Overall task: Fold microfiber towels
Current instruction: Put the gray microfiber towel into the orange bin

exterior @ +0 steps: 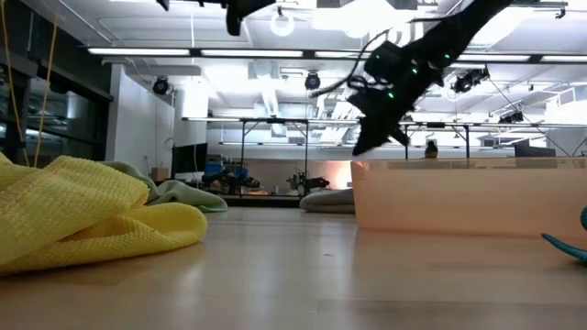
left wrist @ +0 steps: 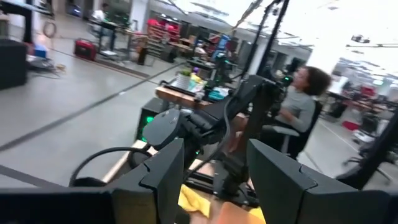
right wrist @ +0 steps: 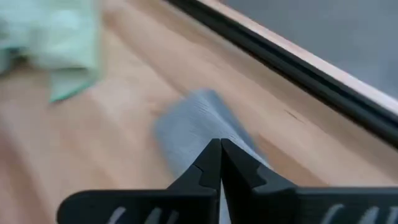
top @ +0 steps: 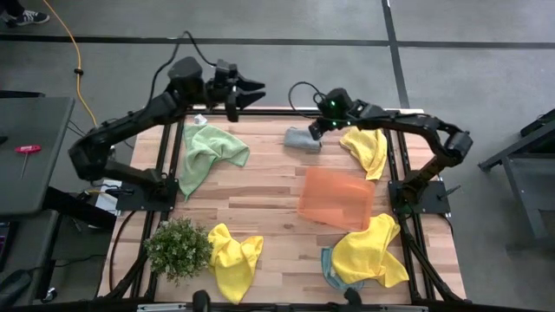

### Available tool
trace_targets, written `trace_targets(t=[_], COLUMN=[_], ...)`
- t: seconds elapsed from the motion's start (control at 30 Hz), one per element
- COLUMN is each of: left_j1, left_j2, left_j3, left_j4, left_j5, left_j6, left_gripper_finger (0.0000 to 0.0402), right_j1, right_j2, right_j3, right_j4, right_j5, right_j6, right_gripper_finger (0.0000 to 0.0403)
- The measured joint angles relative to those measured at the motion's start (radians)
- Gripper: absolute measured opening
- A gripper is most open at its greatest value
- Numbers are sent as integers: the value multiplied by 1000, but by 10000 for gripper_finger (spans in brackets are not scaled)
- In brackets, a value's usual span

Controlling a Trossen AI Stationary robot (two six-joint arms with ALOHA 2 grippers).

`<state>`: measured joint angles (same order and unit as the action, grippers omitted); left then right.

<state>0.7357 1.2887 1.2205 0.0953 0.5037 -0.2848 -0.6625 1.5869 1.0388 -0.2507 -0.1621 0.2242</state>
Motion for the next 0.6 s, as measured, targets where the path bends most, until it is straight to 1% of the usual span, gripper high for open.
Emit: trace_targets(t=[0.1, 0.2, 0.37, 0.43, 0.5, 0.6], left_j1=[-6, -12, -25, -30, -31, -31], left_j2=[-13, -17, -16, -16, -16, -16], left_j3=[0, 0, 0, 0, 0, 0], left_j4=[3, 8, 11, 13, 21, 28], left_j5=[-15, -16, -19, -19, -18, -19], left_j6=[-7, -26, -35, -41, -52, -56], left_gripper_finger=[164, 164, 164, 164, 164, 164], right_j1=[-27, -50, -54, -53, -54, -54], right_j2=[76, 184, 400, 477, 539, 610], right_j3=[123, 267, 515, 600, 670, 744], right_j4=[-107, -228, -462, -536, -597, -663], right_j5=[-140, -185, -188, -189, -187, -177], right_j6=[-87, -187, -392, -458, -511, -556], right_gripper_finger=[19, 66, 172, 208, 234, 249])
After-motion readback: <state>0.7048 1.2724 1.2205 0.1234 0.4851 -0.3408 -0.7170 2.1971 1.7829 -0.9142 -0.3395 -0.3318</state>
